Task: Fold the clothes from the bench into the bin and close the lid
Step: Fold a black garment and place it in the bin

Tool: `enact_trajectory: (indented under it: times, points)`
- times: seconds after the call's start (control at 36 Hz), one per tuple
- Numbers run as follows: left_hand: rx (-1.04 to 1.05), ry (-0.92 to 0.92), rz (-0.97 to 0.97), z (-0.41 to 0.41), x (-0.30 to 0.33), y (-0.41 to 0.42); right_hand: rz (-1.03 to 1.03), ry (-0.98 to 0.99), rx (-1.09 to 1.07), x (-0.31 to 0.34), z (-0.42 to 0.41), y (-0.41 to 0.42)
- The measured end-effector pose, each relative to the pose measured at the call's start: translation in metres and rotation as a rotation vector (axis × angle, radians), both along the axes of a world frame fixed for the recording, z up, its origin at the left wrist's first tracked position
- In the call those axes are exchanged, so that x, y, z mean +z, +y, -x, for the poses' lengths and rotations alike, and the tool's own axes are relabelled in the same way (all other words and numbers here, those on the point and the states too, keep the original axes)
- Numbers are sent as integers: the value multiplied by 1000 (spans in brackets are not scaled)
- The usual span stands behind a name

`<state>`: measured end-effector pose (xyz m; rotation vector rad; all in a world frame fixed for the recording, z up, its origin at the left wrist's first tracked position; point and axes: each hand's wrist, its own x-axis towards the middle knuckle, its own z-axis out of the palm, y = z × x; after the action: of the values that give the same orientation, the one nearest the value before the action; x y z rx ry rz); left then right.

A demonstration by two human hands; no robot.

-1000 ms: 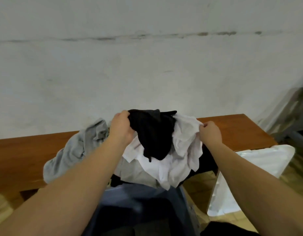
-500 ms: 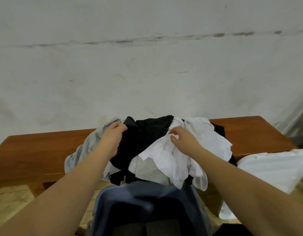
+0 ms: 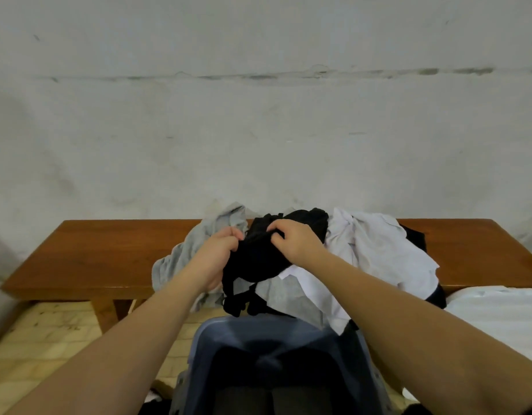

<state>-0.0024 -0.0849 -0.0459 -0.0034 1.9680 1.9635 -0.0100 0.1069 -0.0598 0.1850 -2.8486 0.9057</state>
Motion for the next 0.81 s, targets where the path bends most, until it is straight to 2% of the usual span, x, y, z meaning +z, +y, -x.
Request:
enact_trajectory:
  times: [0.06, 0.11, 0.19, 0.25, 0.33, 0.44, 0.53, 0.58, 0.69, 0.81]
  points:
    - [-49, 85, 143, 2, 10, -5, 179, -5, -71, 16, -1, -2]
    - [-136, 238, 397, 1, 27, -9, 302, 32, -107, 40, -4, -5]
    - [-174, 426, 680, 0, 54, -8, 340, 95, -85, 77, -10, -7]
    - [-83, 556, 815, -3, 76, -8, 317, 122, -52, 103, -19, -7]
    - [64, 640, 800, -11, 109, -15, 262, 177, 11, 140, -39, -3]
    - [113, 723, 759, -29, 152, -21, 99, 164, 70, 175, -64, 5]
    - [160, 762, 739, -42, 178, -28, -131, 131, 32, 190, -76, 16]
    - [163, 753, 702, -52, 190, -34, -183, 112, -52, 193, -84, 25]
    - [163, 776, 685, -65, 205, -42, -11, 105, -151, 192, -98, 36]
    - [171, 813, 671, -79, 214, -46, 421, 95, -161, 198, -114, 34]
